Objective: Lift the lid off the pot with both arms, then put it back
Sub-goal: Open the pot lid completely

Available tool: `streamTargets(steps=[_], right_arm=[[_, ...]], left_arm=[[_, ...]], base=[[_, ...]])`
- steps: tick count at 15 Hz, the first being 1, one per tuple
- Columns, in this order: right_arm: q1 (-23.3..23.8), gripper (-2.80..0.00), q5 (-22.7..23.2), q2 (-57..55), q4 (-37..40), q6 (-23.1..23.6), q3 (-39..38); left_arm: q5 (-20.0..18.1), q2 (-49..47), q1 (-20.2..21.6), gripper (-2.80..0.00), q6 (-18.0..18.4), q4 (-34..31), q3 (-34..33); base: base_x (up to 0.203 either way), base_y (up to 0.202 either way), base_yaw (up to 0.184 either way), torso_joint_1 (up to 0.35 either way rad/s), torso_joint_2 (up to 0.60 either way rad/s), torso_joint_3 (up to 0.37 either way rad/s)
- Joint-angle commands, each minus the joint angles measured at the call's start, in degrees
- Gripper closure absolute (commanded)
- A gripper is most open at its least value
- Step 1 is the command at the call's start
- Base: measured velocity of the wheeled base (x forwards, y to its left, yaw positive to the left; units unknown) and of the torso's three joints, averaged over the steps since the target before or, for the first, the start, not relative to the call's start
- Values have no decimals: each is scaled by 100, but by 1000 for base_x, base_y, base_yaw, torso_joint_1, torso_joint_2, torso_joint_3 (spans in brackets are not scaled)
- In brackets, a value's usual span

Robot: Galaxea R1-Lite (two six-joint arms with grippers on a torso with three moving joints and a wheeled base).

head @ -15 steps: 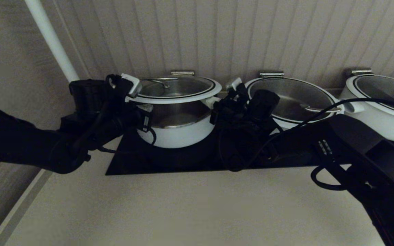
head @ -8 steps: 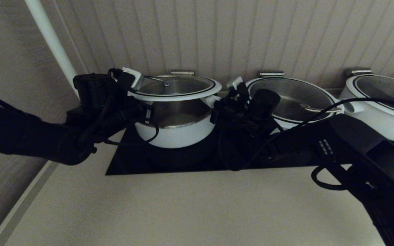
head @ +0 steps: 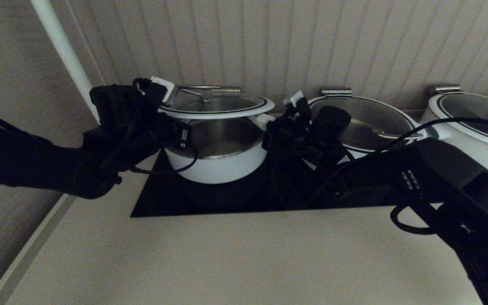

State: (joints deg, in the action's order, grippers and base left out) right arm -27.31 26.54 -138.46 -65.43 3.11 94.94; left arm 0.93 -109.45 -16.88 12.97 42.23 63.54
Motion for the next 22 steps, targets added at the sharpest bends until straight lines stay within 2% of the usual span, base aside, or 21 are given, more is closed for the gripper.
streamTargets(steps=[1,9,22], right_arm=[[6,0,18,113,-31,6,-72],[57,0,18,744,-55,101,-986],[271,0,3,2209,-102,403,-3283]], left_arm=[[4,-15,1,0,4,22,68],[48,17,10,0,4,22,212],[206,-6,18,0,-5,31,511]], base=[[0,0,0,0,0,0],[0,0,0,0,0,0],[0,0,0,0,0,0]])
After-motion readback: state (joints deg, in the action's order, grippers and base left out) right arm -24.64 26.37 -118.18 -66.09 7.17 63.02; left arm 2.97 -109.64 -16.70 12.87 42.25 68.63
